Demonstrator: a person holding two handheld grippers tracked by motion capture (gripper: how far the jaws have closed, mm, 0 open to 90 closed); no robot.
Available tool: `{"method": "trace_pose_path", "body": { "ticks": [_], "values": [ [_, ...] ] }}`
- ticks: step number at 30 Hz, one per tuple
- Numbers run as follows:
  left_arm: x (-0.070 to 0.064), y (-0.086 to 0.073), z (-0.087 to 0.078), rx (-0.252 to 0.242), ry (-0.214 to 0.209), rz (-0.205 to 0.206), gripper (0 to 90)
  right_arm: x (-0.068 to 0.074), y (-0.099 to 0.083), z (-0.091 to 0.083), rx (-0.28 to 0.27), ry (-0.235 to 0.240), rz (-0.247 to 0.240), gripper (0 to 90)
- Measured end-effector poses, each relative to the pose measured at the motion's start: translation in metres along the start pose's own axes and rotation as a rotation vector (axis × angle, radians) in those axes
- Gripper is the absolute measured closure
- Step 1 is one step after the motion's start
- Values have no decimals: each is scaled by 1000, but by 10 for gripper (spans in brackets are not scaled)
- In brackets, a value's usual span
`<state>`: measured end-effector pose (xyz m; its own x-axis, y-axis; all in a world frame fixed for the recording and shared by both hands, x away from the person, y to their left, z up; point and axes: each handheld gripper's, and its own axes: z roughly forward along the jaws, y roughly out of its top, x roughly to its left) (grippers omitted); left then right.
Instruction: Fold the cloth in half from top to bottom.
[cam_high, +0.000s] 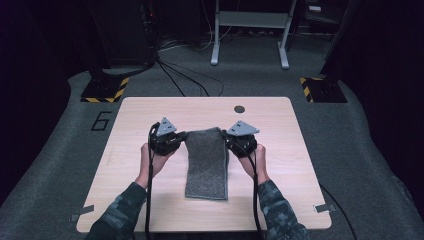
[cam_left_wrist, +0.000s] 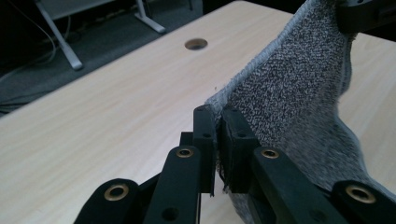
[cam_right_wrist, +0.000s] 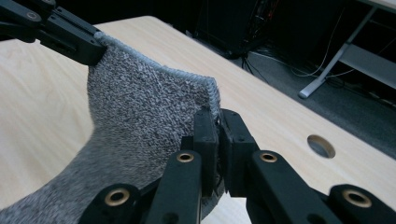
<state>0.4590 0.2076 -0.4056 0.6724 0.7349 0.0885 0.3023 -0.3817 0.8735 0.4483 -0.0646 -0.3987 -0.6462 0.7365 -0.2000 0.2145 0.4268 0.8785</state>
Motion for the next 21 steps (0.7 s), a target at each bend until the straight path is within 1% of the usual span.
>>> {"method": "trace_pose_path", "body": {
  "ticks": [2,3,4,5,7,9,10,12,15,16,20,21],
  "values": [
    [4,7,0,-9,9,3,850,-4,6,2,-7,-7,-7,861],
    [5,10,0,-12,13,3,851,-5,8,3,-10,-8,-2,861],
    [6,12,0,-16,10,-1,851,-6,10,4,-14,-11,-4,861],
    [7,14,0,-19,20,5,850,-7,12,4,-16,-13,1,861],
    [6,13,0,-21,17,6,850,-9,14,4,-22,-17,-2,861],
    [4,10,-1,-19,10,8,849,-8,11,4,-16,-12,3,861],
    [2,7,-2,-9,8,18,849,-7,9,4,-17,-13,-1,861],
    [-1,1,-1,7,4,25,848,-4,3,3,-7,-3,-10,861],
    [-4,-9,2,24,-5,27,847,2,-9,5,15,9,-14,860],
    [-6,-12,3,31,-13,21,847,3,-12,5,21,13,-18,860],
    [-11,-25,6,52,-28,20,845,10,-27,6,46,27,-11,859],
    [-12,-27,6,60,-33,25,845,11,-30,7,55,31,-11,859]
  ]
}}
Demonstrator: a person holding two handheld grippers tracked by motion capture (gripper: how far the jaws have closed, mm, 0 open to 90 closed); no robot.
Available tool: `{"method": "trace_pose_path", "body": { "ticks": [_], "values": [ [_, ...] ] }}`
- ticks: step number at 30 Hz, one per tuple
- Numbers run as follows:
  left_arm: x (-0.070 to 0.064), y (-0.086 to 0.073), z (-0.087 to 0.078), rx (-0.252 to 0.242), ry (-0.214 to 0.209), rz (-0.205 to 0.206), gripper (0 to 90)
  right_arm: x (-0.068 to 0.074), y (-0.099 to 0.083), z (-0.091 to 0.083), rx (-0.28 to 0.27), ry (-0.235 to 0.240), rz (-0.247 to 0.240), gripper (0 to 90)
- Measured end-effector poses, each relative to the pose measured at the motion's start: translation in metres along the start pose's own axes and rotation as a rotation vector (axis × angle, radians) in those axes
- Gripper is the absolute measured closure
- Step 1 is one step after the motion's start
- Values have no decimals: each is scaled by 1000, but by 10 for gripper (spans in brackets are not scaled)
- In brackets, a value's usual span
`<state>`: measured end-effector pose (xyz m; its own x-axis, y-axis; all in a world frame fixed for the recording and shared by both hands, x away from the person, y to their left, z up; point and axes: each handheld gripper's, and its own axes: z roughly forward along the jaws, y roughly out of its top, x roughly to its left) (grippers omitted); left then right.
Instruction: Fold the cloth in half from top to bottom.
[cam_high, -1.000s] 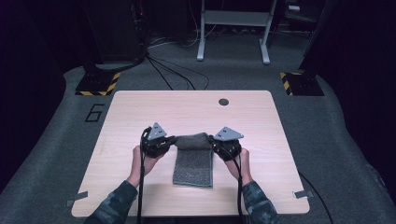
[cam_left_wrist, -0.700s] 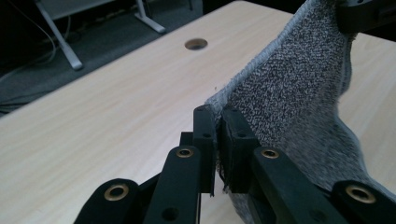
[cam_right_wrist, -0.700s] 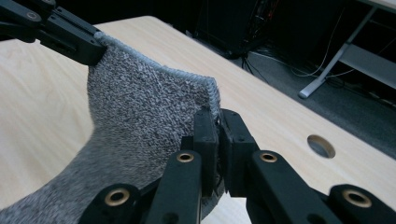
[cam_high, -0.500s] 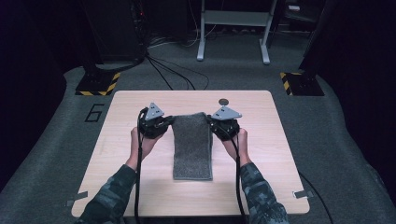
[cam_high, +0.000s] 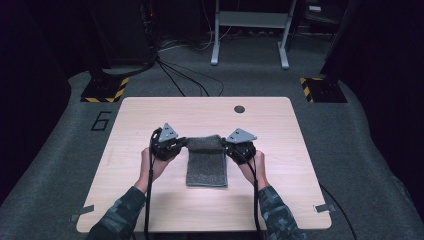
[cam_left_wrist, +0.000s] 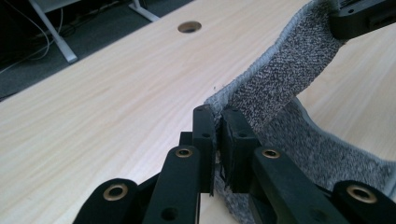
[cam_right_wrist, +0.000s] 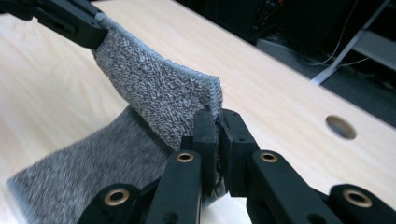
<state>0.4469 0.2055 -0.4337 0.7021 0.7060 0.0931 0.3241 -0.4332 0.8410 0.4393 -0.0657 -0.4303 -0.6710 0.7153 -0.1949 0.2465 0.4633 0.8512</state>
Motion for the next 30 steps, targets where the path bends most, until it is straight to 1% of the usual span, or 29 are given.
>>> {"method": "trace_pose_path", "body": {
  "ticks": [2,3,6,8,10,11,12,13,14,15,16,18,20,21,23,24,27,28,29,30],
  "values": [
    [-3,-6,1,8,-13,-6,842,3,-7,1,12,8,4,858],
    [-5,-9,1,15,-17,2,841,5,-11,2,19,10,1,859],
    [-12,-19,4,35,-36,0,838,9,-20,2,33,22,-1,858],
    [-16,-25,5,47,-44,1,838,12,-27,2,41,27,14,858],
    [-19,-31,6,64,-58,1,838,16,-35,2,56,32,4,858],
    [-20,-34,6,61,-57,-3,838,18,-38,3,63,38,11,858],
    [-21,-36,7,68,-67,-8,838,20,-41,3,68,39,14,857],
    [-22,-39,7,72,-68,-11,837,22,-45,3,75,41,4,857],
    [-23,-41,8,80,-74,-12,838,24,-48,4,74,45,12,857],
    [-25,-43,9,80,-76,-15,837,25,-51,3,86,52,15,856],
    [-26,-46,10,90,-85,-15,837,27,-54,4,87,50,14,856],
    [-29,-50,12,101,-88,-12,837,29,-60,5,99,51,9,856],
    [-32,-54,13,107,-102,-23,837,31,-64,4,106,52,24,856],
    [-33,-55,13,115,-106,-18,836,31,-65,4,112,54,16,855],
    [-34,-58,13,108,-104,-22,833,32,-67,2,113,54,12,852],
    [-35,-58,13,111,-110,-26,833,32,-68,2,109,59,10,852],
    [-37,-61,11,105,-110,-32,828,37,-71,-2,114,60,12,851],
    [-37,-62,10,115,-122,-33,816,38,-72,-3,113,66,4,846],
    [-37,-63,10,116,-127,-42,785,38,-73,-3,114,73,-7,833],
    [-37,-63,9,120,-144,-56,741,40,-74,-4,116,78,-5,811]
  ]
}}
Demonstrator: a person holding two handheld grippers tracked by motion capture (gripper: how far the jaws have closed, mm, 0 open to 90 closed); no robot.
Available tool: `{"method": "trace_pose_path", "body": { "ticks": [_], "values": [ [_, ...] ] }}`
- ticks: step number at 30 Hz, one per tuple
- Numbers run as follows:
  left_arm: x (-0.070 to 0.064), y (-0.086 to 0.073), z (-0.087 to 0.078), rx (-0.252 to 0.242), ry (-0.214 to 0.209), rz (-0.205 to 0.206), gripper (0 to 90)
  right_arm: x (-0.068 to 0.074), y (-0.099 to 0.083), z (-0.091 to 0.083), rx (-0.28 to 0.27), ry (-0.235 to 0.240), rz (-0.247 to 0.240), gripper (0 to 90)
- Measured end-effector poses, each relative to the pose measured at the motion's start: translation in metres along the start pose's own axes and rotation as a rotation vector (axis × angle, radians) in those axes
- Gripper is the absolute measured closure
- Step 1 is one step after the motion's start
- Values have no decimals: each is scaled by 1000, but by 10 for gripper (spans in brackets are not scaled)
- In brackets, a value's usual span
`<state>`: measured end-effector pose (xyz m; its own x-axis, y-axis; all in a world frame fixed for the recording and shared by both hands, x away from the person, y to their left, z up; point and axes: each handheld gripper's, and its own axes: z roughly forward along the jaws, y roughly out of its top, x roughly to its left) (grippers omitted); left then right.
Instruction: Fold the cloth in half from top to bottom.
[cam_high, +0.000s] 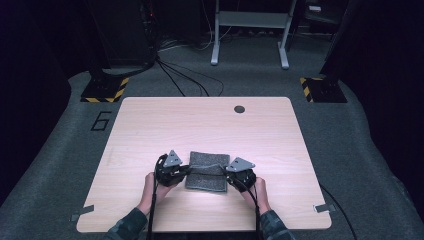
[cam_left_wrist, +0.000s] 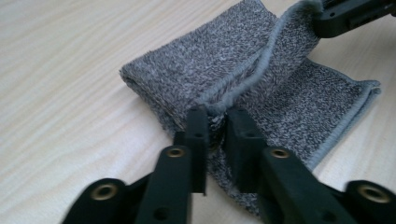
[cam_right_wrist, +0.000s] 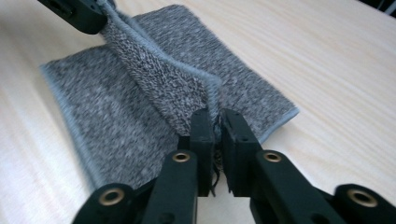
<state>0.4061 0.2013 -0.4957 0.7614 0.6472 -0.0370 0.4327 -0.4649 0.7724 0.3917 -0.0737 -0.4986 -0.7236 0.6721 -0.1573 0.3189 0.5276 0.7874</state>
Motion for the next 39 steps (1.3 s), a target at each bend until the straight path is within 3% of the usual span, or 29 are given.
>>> {"method": "trace_pose_path", "body": {
  "ticks": [2,5,8,12,16,20,22,23,26,28,29,33,34,36,39],
  "values": [
    [-1,-2,-4,12,-25,-14,664,1,-3,-3,7,21,3,719],
    [-3,-5,-15,18,-30,-30,528,-1,-7,-12,-3,77,103,600],
    [-2,-4,-28,-11,-6,-53,441,-11,-8,-24,-35,115,167,522],
    [11,11,-31,-34,38,-87,361,-24,-1,-32,-67,120,233,449],
    [18,24,-11,-3,91,-117,332,-24,9,-16,-9,67,283,393],
    [12,21,11,85,98,-92,292,-11,8,10,85,17,255,305],
    [6,14,15,113,111,-77,277,-6,4,19,124,0,206,251],
    [4,10,15,134,117,-54,271,-3,2,22,139,-6,214,221],
    [-3,-1,15,167,130,-39,265,-3,-4,26,162,-17,181,149],
    [-5,-6,14,173,126,-33,264,-5,-6,27,162,-6,207,123],
    [-7,-8,15,163,131,-39,264,-8,-7,28,173,-9,188,105],
    [-12,-14,16,144,131,-63,265,-9,-8,28,184,-5,195,99],
    [-14,-16,17,118,137,-75,265,-9,-8,27,186,-9,196,99],
    [-16,-16,18,115,127,-77,265,-10,-10,24,184,-14,181,99],
    [-18,-15,20,122,133,-55,253,-11,-14,21,177,-12,203,99]
  ]
}}
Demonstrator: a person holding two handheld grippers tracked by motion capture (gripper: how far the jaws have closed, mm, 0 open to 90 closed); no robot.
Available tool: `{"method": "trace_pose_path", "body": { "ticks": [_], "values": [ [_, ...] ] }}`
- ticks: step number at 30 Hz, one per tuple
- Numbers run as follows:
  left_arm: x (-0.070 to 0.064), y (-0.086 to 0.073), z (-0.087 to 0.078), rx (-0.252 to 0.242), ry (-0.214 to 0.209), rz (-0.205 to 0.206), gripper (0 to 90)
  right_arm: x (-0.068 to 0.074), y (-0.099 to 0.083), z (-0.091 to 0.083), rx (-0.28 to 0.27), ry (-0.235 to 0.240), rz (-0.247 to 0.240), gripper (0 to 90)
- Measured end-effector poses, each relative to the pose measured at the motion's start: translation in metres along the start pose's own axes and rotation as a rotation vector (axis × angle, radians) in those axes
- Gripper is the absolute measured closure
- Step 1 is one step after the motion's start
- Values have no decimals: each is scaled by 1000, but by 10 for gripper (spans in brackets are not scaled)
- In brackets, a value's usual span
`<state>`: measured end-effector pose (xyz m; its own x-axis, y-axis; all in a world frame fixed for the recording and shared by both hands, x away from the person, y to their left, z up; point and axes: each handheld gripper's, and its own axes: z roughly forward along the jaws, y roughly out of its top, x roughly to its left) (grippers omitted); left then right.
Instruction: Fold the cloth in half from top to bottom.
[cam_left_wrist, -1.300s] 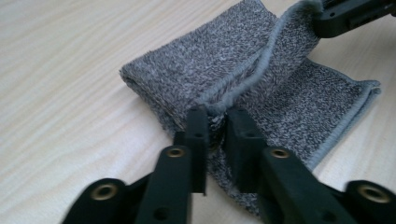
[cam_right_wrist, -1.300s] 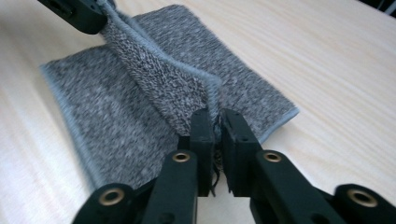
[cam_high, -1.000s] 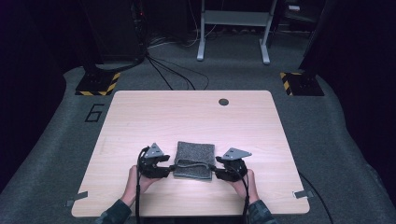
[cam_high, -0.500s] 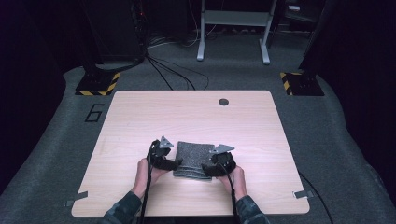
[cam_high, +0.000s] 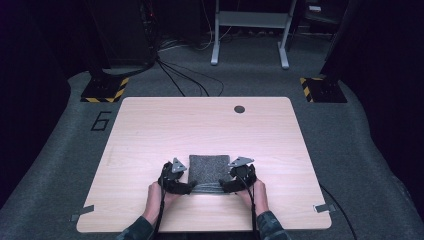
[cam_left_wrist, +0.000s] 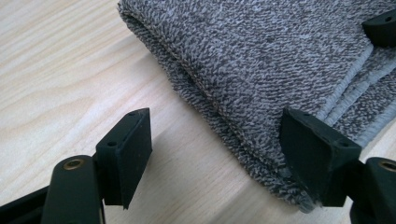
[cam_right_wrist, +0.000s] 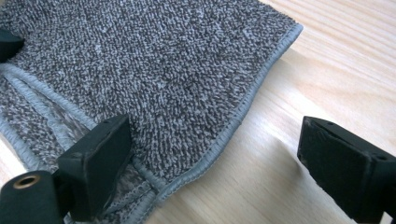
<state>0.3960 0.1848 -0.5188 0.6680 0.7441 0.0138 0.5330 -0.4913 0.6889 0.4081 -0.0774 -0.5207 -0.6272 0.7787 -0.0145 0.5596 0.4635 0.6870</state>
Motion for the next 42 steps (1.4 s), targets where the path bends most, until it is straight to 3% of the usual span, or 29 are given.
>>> {"method": "trace_pose_path", "body": {
  "ticks": [5,11,15,18,20,24,28,32,35,40,42],
  "values": [
    [2,1,-2,-18,36,-22,139,-1,0,-5,-20,2,-8,81],
    [12,-1,-24,-60,59,-60,70,-14,-1,-27,-99,31,32,59],
    [21,-9,-41,-106,101,-96,65,-30,-10,-41,-116,-12,66,52],
    [32,-20,-53,-100,147,-112,60,-43,-24,-51,-119,-66,90,53],
    [40,-29,-57,-101,166,-149,56,-52,-35,-57,-114,-94,112,51],
    [54,-45,-61,-78,189,-197,53,-65,-54,-68,-133,-67,178,38],
    [58,-54,-59,-70,207,-230,52,-64,-61,-76,-158,-15,232,38],
    [46,-47,-55,-73,181,-203,53,-52,-53,-77,-131,-13,195,56],
    [26,-31,-47,-89,135,-172,55,-41,-49,-68,-81,-14,146,71],
    [-8,1,-26,-88,63,-65,49,-26,-43,-48,-42,-34,94,80],
    [-16,10,-17,-84,49,-55,45,-16,-38,-40,-29,-43,76,82]
  ]
}}
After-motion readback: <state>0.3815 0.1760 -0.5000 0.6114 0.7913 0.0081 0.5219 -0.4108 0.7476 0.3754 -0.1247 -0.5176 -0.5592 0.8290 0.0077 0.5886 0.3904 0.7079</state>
